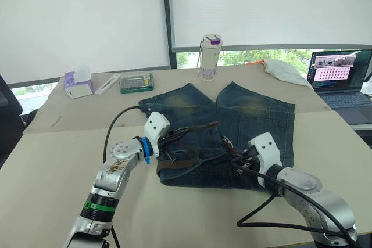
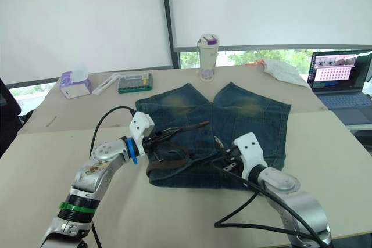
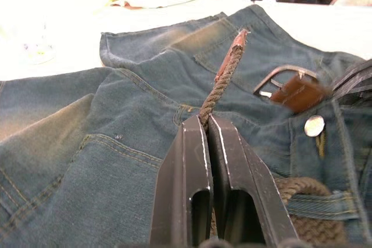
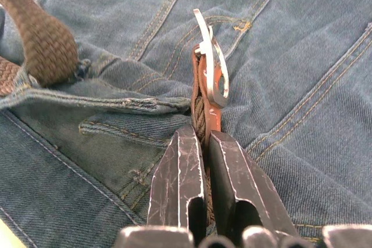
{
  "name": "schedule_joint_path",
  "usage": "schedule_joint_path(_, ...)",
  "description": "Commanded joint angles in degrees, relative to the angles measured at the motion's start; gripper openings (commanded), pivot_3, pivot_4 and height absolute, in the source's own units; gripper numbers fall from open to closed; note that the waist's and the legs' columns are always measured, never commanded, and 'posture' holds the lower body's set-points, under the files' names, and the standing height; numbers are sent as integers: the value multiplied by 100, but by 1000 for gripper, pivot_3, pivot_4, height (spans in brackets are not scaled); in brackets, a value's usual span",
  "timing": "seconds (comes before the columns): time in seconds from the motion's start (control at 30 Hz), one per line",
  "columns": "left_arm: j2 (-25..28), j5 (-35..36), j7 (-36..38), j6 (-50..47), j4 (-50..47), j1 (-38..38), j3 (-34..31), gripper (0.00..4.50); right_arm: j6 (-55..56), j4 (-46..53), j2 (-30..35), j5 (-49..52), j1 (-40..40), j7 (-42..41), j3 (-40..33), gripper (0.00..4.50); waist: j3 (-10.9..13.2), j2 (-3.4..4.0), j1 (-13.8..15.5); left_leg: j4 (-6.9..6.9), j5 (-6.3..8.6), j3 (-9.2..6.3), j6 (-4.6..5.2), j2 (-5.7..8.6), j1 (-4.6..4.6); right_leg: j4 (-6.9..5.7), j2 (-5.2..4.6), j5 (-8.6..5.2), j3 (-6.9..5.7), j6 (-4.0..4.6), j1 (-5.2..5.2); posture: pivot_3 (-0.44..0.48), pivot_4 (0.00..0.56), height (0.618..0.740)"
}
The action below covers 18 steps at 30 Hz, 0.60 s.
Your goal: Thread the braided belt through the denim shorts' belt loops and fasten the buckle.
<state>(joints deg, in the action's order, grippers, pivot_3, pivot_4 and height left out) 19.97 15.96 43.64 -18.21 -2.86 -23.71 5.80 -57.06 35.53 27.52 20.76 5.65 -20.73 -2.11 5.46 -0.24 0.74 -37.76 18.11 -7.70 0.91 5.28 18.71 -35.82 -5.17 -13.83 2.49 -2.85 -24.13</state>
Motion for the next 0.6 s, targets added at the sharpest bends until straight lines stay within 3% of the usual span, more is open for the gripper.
schedule_joint_path(0.03, 269, -11, 366, 166, -309, 26, 111, 0, -27, 52, -83, 128, 88, 52, -235, 26, 0, 0, -9, 1, 0, 0, 0, -1, 0, 0, 1, 0, 1, 0, -1, 0, 150, 740)
schedule_joint_path(0.23, 452, -485, 451, 578, -326, 180, 558, 0, -22, 56, -187, 240, 128, 96, -302, 26, -1, 2, 9, 2, 0, 0, 0, 0, -1, 2, -1, 0, 2, 0, 1, 0, 150, 740)
schedule_joint_path(0.6, -33, -953, -213, 543, -243, 67, 724, 0, -8, 285, -117, 394, 95, 67, -134, 26, -1, 2, 0, 2, 0, 0, 0, -1, -1, 1, 0, 0, 3, 0, 1, 0, 150, 740)
